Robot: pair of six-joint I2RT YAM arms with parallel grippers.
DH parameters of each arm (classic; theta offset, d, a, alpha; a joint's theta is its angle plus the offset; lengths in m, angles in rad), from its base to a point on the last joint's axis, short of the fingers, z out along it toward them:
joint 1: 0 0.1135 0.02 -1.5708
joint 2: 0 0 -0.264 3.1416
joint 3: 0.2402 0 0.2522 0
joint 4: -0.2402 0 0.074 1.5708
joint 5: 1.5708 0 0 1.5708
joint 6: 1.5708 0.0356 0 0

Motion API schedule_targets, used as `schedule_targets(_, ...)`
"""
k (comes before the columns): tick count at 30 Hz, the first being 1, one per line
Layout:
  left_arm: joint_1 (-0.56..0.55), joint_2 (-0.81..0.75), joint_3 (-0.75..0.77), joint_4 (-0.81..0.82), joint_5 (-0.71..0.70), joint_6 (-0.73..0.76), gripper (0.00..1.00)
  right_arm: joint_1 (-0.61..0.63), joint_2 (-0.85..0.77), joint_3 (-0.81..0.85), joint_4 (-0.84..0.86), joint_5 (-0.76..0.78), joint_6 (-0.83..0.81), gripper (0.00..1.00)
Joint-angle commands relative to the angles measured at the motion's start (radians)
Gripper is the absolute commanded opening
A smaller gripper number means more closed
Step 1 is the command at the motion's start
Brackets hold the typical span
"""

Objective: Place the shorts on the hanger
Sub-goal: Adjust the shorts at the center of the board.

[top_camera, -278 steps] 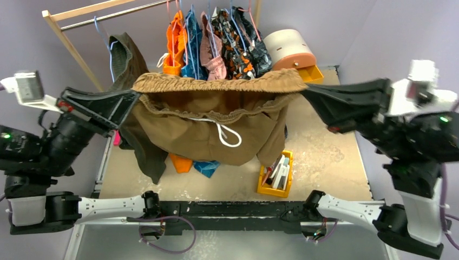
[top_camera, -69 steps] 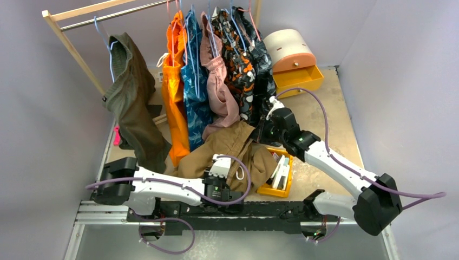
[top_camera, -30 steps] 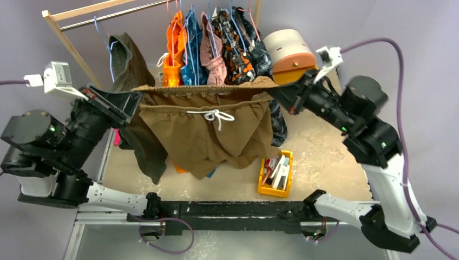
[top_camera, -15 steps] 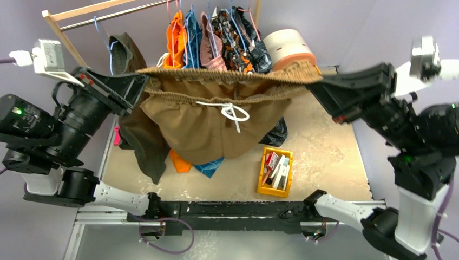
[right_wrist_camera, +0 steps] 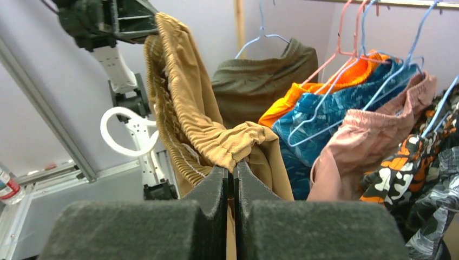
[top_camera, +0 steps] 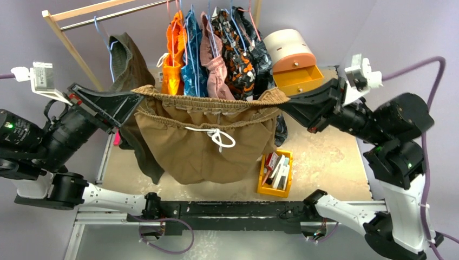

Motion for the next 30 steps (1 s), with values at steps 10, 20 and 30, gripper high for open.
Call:
schedule_targets(10, -0.009, -0.011, -0.416, 0.000, -0.254, -0.070, 0.00, -0.003, 0.014, -0.392, 0.042, 0.412, 0.049, 0.00)
schedule_targets(20, 0.049, -0.029, -0.757, 0.016, -0.342, -0.280, 0.00, -0.003, -0.018, -0.670, 0.119, 0.531, 0.144, 0.00)
schedule_targets(30, 0.389, 0.151, -0.883, 0.125, 0.023, -0.231, 0.00, -0.004, -0.030, -0.748, 0.152, 0.535, 0.150, 0.00)
